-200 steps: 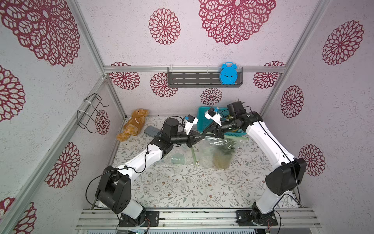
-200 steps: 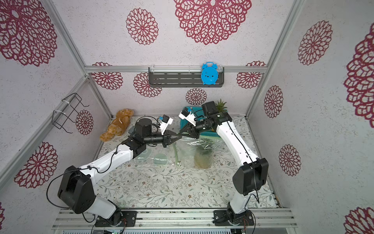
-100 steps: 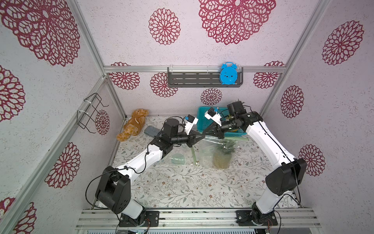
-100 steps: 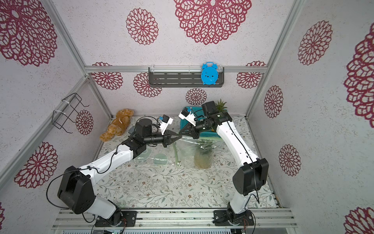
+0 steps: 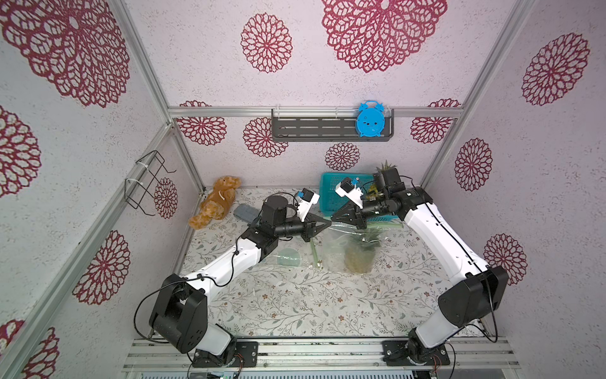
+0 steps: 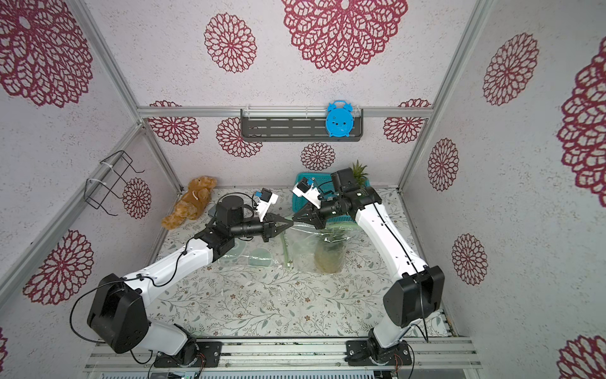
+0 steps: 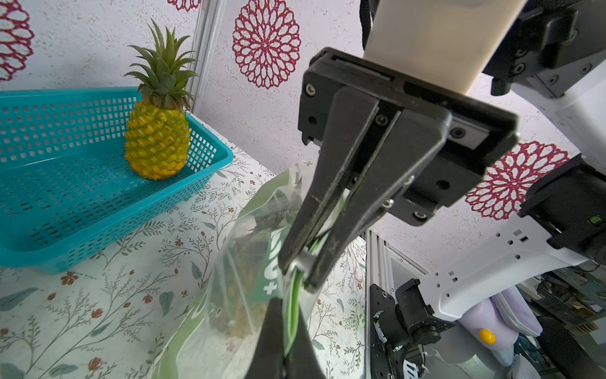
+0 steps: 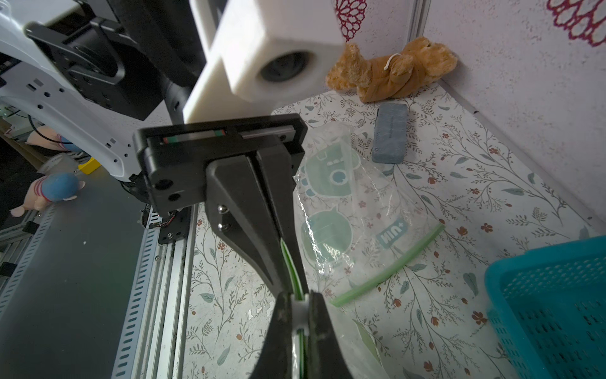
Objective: Open the zip-top bag and take out the pineapple
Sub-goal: Unzip the zipper on the zipper food storage bag.
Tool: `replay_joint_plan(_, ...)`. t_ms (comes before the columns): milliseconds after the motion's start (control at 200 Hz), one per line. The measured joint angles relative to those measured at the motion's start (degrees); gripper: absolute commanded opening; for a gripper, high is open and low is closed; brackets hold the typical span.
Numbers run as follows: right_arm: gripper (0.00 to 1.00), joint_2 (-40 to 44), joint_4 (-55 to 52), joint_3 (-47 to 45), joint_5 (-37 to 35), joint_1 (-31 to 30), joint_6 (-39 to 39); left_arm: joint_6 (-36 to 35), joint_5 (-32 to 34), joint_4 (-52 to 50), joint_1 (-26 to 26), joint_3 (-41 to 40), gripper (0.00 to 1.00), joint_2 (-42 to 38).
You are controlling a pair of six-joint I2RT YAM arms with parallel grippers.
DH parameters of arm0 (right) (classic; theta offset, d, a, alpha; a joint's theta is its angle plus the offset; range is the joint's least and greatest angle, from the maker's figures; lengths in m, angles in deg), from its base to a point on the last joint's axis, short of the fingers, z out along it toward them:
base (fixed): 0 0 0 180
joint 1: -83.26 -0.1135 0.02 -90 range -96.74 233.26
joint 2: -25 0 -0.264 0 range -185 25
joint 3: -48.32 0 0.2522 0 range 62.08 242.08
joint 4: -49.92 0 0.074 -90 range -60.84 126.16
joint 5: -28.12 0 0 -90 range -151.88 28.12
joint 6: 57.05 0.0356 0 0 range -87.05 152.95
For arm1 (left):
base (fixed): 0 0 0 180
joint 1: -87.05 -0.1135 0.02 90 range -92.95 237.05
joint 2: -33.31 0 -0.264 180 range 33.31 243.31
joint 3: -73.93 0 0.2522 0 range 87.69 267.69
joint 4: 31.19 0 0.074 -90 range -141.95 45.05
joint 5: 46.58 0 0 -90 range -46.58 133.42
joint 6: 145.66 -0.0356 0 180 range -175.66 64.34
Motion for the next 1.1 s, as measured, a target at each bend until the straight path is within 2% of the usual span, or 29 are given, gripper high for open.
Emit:
replay_joint_plan(630,0.00,9.18,2.03,-7.93,-5.86,4.94,0.94,0.44,2.21,-0.15,-1.75,-2.86,0.00,-4.48)
replay_joint_plan(1101,0.00,16.81,2.86,-14.58,-11.43,9.33,1.81,1.16,3.52,-0.20,-2.25,-3.43,0.00,-4.68)
